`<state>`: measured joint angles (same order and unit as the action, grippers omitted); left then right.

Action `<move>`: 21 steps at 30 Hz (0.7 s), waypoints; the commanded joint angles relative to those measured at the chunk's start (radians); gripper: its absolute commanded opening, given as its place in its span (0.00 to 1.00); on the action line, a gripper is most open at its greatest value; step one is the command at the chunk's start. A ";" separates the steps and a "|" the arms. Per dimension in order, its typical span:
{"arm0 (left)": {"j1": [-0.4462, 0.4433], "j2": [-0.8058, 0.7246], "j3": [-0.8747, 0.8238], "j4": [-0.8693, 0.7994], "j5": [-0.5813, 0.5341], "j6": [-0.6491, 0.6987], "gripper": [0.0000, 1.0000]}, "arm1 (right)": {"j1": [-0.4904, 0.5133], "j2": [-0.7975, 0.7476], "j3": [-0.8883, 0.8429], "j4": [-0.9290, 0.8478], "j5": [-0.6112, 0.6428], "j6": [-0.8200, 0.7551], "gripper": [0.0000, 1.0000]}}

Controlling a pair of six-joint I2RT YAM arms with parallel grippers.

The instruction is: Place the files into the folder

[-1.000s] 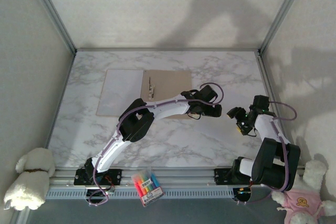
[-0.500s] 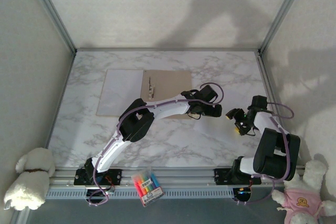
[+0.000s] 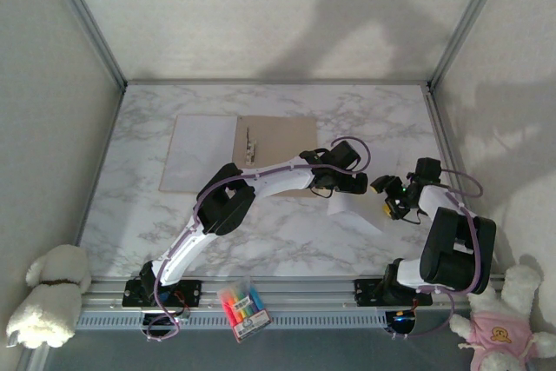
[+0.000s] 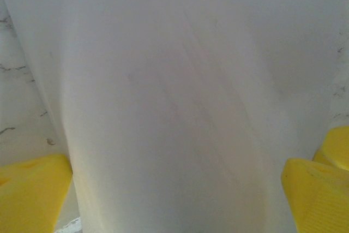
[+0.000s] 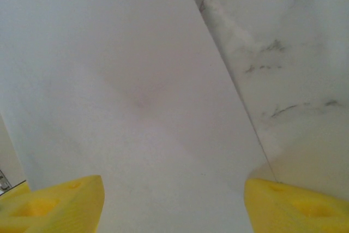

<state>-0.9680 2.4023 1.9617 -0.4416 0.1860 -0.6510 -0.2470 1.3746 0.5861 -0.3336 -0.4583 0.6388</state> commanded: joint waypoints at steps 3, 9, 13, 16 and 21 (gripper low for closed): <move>-0.021 0.046 -0.008 -0.101 0.029 -0.016 1.00 | 0.021 0.026 -0.034 -0.001 -0.014 0.031 0.70; -0.021 0.047 -0.009 -0.115 0.016 -0.019 0.99 | 0.041 0.027 -0.045 0.021 -0.016 0.054 0.70; -0.021 0.044 -0.012 -0.118 0.011 -0.025 0.97 | 0.053 0.031 -0.040 0.026 -0.016 0.065 0.69; -0.019 0.040 -0.022 -0.108 0.016 -0.033 0.92 | 0.059 0.030 -0.037 0.026 -0.016 0.072 0.70; -0.014 0.030 -0.039 -0.097 0.022 -0.045 0.82 | 0.066 0.021 -0.034 0.023 -0.019 0.078 0.69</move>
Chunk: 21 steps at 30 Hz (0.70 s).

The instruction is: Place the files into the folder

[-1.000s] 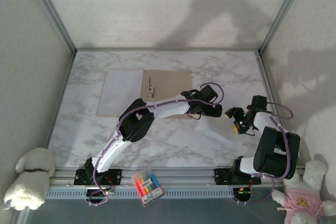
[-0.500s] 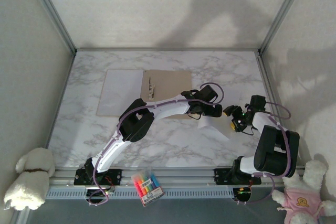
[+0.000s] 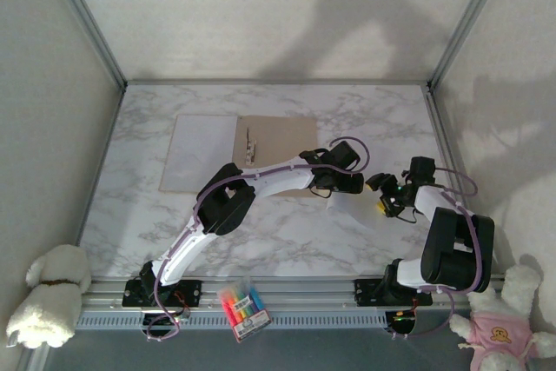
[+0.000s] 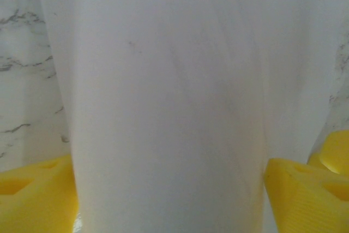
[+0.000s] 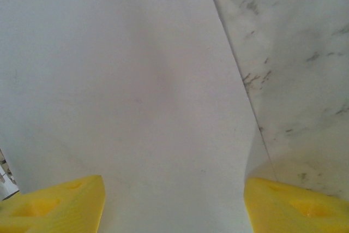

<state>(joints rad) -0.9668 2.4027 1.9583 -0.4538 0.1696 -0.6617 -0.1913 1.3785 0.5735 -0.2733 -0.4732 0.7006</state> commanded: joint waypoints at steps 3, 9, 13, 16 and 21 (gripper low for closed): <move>-0.011 0.018 -0.057 -0.067 0.046 -0.042 0.76 | 0.009 0.009 -0.017 -0.045 -0.006 0.017 0.70; 0.000 -0.003 -0.087 -0.033 0.067 -0.067 0.66 | 0.011 -0.026 0.012 -0.080 -0.026 0.007 0.70; 0.011 -0.021 -0.113 0.001 0.093 -0.085 0.58 | 0.010 -0.065 0.034 -0.110 -0.049 0.001 0.72; 0.019 -0.036 -0.137 0.033 0.116 -0.101 0.53 | 0.009 -0.097 0.044 -0.125 -0.081 0.007 0.73; 0.035 -0.071 -0.182 0.088 0.152 -0.122 0.46 | 0.008 -0.140 0.051 -0.131 -0.152 0.028 0.74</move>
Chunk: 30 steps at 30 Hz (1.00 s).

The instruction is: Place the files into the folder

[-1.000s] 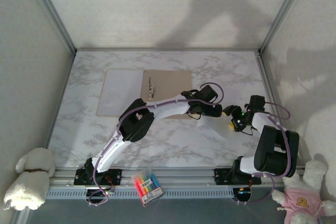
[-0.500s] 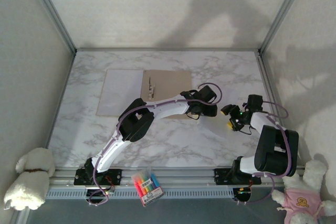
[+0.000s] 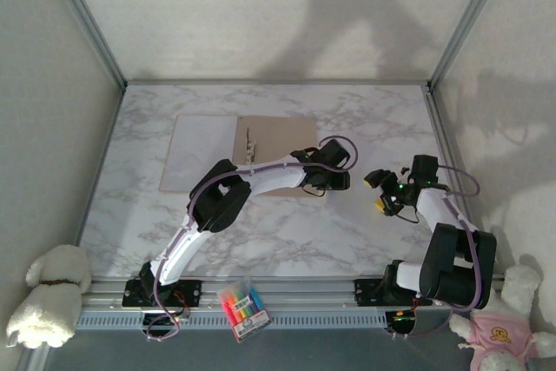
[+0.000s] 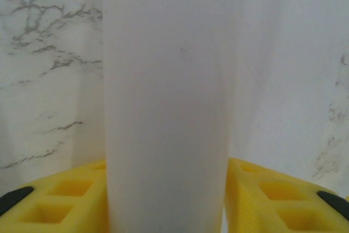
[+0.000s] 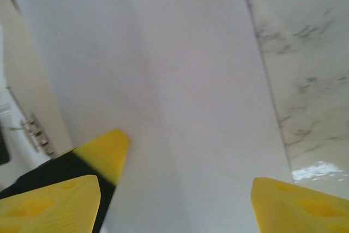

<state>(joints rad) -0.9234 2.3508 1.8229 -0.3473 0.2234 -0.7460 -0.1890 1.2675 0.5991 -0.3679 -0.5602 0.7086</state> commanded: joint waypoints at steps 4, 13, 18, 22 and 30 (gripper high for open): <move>0.008 -0.063 -0.098 0.038 0.141 -0.057 0.42 | 0.003 -0.057 0.015 -0.005 -0.152 0.057 0.74; 0.065 -0.207 -0.287 0.216 0.280 -0.124 0.37 | 0.001 -0.100 -0.044 0.190 -0.345 0.235 0.76; 0.108 -0.294 -0.385 0.302 0.336 -0.158 0.36 | 0.000 -0.115 -0.062 0.274 -0.411 0.323 0.79; 0.140 -0.371 -0.441 0.331 0.359 -0.171 0.36 | 0.001 -0.127 -0.088 0.377 -0.460 0.422 0.80; 0.191 -0.543 -0.508 0.346 0.402 -0.197 0.36 | 0.008 -0.184 -0.099 0.503 -0.484 0.544 0.83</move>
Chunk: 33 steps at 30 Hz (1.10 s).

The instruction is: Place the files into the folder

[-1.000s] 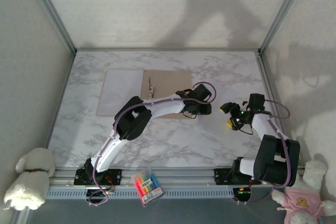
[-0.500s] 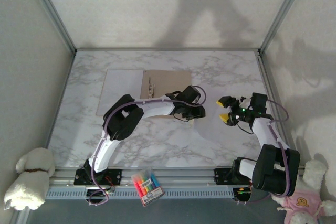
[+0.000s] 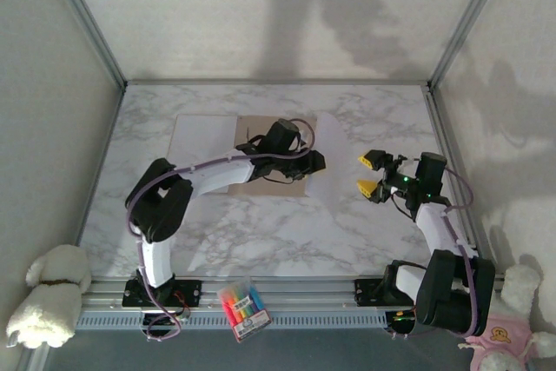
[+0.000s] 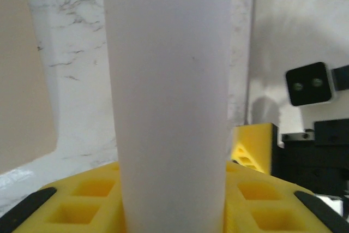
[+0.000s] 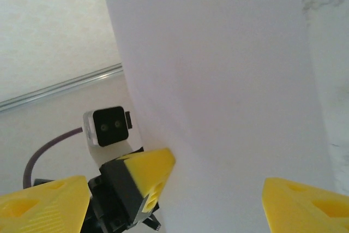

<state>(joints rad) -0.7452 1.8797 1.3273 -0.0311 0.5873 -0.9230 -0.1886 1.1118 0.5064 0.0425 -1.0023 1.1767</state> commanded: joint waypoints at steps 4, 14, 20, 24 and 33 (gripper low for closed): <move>0.026 -0.156 -0.002 0.000 0.044 -0.020 0.37 | 0.016 -0.066 0.009 0.143 -0.040 0.115 0.83; 0.001 -0.281 0.078 -0.007 0.077 -0.050 0.38 | 0.073 -0.144 0.079 0.147 0.019 0.124 0.84; -0.030 -0.309 0.130 -0.001 0.095 -0.075 0.39 | 0.106 -0.156 0.101 0.262 0.047 0.219 0.84; -0.043 -0.342 0.159 -0.007 0.094 -0.083 0.40 | 0.132 -0.148 0.119 0.328 0.052 0.266 0.84; -0.039 -0.422 0.139 -0.003 0.070 -0.126 0.40 | 0.201 -0.189 0.234 0.483 0.095 0.387 0.85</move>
<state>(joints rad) -0.7841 1.4929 1.4460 -0.0422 0.6621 -1.0283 -0.0017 0.9611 0.6712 0.4347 -0.9329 1.5246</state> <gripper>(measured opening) 0.405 0.847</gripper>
